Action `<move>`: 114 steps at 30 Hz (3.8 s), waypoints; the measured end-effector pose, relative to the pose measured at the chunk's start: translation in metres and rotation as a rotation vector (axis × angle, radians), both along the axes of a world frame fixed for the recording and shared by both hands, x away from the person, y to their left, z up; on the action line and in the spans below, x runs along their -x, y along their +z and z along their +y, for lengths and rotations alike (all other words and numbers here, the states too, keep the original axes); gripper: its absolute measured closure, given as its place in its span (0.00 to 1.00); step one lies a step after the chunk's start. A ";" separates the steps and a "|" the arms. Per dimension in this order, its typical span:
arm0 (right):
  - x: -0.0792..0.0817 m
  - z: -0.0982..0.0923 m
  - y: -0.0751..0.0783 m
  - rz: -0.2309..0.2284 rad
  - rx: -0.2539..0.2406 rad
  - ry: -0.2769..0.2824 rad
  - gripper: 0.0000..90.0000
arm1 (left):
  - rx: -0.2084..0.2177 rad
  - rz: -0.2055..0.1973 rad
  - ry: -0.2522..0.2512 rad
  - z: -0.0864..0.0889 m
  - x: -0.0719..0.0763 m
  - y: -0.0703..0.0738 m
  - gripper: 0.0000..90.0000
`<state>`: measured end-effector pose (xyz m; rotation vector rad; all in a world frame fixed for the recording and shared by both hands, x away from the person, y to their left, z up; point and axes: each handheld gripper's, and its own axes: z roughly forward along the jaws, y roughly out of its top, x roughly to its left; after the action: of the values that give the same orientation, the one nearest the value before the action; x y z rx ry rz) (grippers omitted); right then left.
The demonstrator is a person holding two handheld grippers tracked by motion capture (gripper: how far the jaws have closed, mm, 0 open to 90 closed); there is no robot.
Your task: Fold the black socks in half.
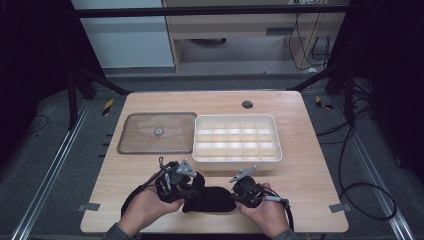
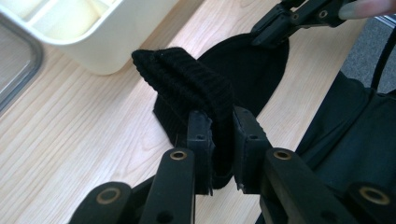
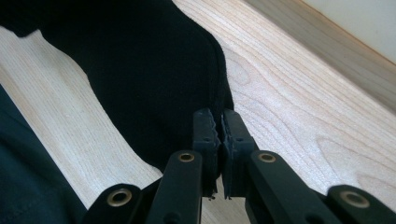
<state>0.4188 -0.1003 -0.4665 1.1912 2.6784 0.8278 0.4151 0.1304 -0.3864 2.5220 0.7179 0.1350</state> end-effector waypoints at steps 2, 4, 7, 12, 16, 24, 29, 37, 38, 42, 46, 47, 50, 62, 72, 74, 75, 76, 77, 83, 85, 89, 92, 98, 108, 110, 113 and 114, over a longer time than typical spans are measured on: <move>0.000 -0.001 0.000 0.003 -0.010 -0.006 0.96 | 0.002 0.003 -0.008 -0.006 0.002 -0.003 0.87; -0.001 -0.002 -0.001 0.002 -0.016 -0.005 0.96 | 0.004 0.007 -0.015 -0.009 0.002 -0.005 0.87; -0.001 -0.003 -0.002 0.006 -0.023 -0.010 0.96 | 0.014 0.008 -0.019 -0.014 0.003 -0.007 0.87; -0.001 -0.002 -0.004 0.007 -0.026 -0.017 0.96 | 0.038 0.010 -0.034 -0.022 0.005 -0.008 0.87; 0.000 -0.003 -0.006 0.012 -0.033 -0.018 0.96 | 0.055 0.005 -0.046 -0.030 0.008 -0.009 0.87; 0.001 -0.003 -0.008 0.010 -0.045 -0.020 0.95 | 0.017 0.006 -0.037 -0.043 0.005 -0.028 0.87; 0.002 -0.005 -0.007 0.000 -0.050 -0.023 0.84 | 0.007 0.017 -0.035 -0.047 0.005 -0.036 0.87; 0.007 -0.011 -0.006 -0.007 -0.049 -0.040 0.78 | 0.013 0.031 -0.024 -0.049 0.003 -0.044 0.87; 0.007 -0.011 -0.007 -0.004 -0.048 -0.038 0.84 | 0.015 0.031 -0.023 -0.050 0.003 -0.045 0.87; 0.007 -0.011 -0.008 0.006 -0.057 -0.033 0.89 | 0.031 0.044 -0.015 -0.052 0.003 -0.052 0.87; 0.005 -0.012 -0.008 0.002 -0.073 -0.041 0.90 | 0.053 0.045 -0.014 -0.056 0.004 -0.055 0.87; 0.005 -0.013 -0.009 0.002 -0.074 -0.045 0.90 | 0.066 0.052 -0.015 -0.057 0.004 -0.055 0.86; 0.005 -0.015 -0.008 0.005 -0.074 -0.048 0.87 | 0.070 0.049 -0.017 -0.060 0.005 -0.056 0.86; 0.012 -0.029 0.005 -0.015 -0.074 -0.068 0.74 | 0.109 0.041 -0.029 -0.064 0.015 -0.045 0.73; 0.011 -0.036 0.022 -0.056 -0.067 -0.103 0.74 | 0.046 -0.038 -0.015 -0.050 0.020 -0.025 0.64; 0.010 -0.036 0.027 -0.067 -0.073 -0.106 0.74 | 0.028 -0.045 0.011 -0.042 0.015 -0.025 0.59; 0.010 -0.036 0.027 -0.067 -0.073 -0.106 0.74 | 0.028 -0.045 0.011 -0.042 0.015 -0.025 0.57; 0.009 -0.035 0.030 -0.074 -0.071 -0.104 0.74 | 0.019 -0.048 0.024 -0.039 0.014 -0.026 0.57; 0.008 -0.034 0.033 -0.077 -0.070 -0.103 0.74 | 0.007 -0.053 0.037 -0.036 0.013 -0.027 0.49; 0.006 -0.027 0.037 -0.089 -0.067 -0.093 0.72 | -0.002 -0.059 0.073 -0.029 0.011 -0.028 0.30; 0.004 -0.023 0.038 -0.089 -0.069 -0.085 0.72 | 0.004 -0.055 0.076 -0.026 0.011 -0.030 0.26; 0.002 -0.018 0.040 -0.090 -0.061 -0.080 0.69 | -0.008 -0.042 0.084 -0.021 0.011 -0.034 0.15; 0.000 -0.013 0.041 -0.080 -0.058 -0.085 0.67 | -0.016 -0.039 0.103 -0.015 0.011 -0.039 0.14; -0.002 -0.005 0.040 -0.076 -0.039 -0.084 0.64 | -0.040 -0.046 0.118 -0.011 0.010 -0.046 0.14; -0.010 0.006 0.028 -0.043 -0.014 -0.101 0.63 | -0.054 -0.035 0.153 -0.004 0.011 -0.059 0.12; -0.011 0.006 0.027 -0.045 -0.011 -0.105 0.63 | -0.054 -0.033 0.151 -0.004 0.012 -0.060 0.12; -0.012 0.005 0.026 -0.040 -0.011 -0.106 0.62 | -0.060 -0.030 0.147 -0.003 0.012 -0.061 0.13; -0.012 0.004 0.026 -0.041 -0.010 -0.106 0.63 | -0.055 -0.028 0.150 -0.002 0.012 -0.062 0.14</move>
<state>0.4305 -0.0964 -0.4405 1.2913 2.5569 0.8414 0.4028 0.1279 -0.4482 2.5108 0.9035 0.2452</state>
